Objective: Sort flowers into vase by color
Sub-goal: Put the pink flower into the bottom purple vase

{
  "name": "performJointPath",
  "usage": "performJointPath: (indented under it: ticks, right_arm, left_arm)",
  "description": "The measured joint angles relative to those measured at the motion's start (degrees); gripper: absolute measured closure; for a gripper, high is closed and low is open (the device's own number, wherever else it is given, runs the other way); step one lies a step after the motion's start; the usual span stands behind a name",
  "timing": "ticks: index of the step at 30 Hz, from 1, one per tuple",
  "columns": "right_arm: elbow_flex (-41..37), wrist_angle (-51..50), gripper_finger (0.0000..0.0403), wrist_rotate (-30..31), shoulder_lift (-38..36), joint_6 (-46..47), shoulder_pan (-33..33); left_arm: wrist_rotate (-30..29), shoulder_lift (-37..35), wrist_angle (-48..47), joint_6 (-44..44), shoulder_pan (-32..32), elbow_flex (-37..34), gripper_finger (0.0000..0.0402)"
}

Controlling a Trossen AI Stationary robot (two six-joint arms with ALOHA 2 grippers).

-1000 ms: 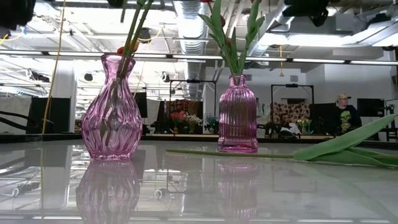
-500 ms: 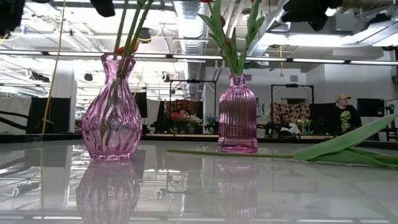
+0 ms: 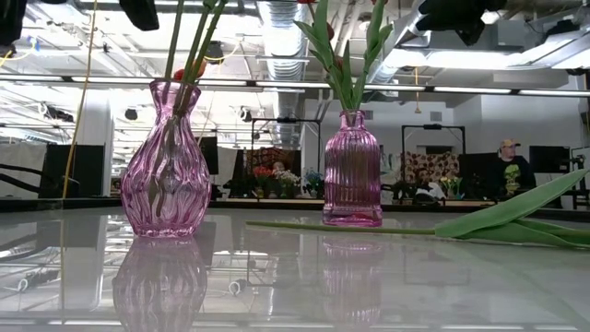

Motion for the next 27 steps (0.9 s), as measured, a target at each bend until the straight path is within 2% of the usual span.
performJointPath:
  ticks: [6,21,27]
  right_arm:
    - [0.0,0.0,0.0235,0.0,0.0,-0.3,0.0]
    - [0.0,0.0,0.0235,0.0,0.0,-0.4,0.0]
    - [0.0,0.0,0.0235,0.0,0.0,-0.4,0.0]
  left_arm:
    - [-4.7,0.0,-0.1,-0.1,-0.9,-1.3,0.0401]
    - [-5.6,0.0,-0.1,0.5,-2.1,-1.6,0.0401]
    - [-9.4,0.0,-0.1,-0.4,-2.4,-1.6,0.0401]
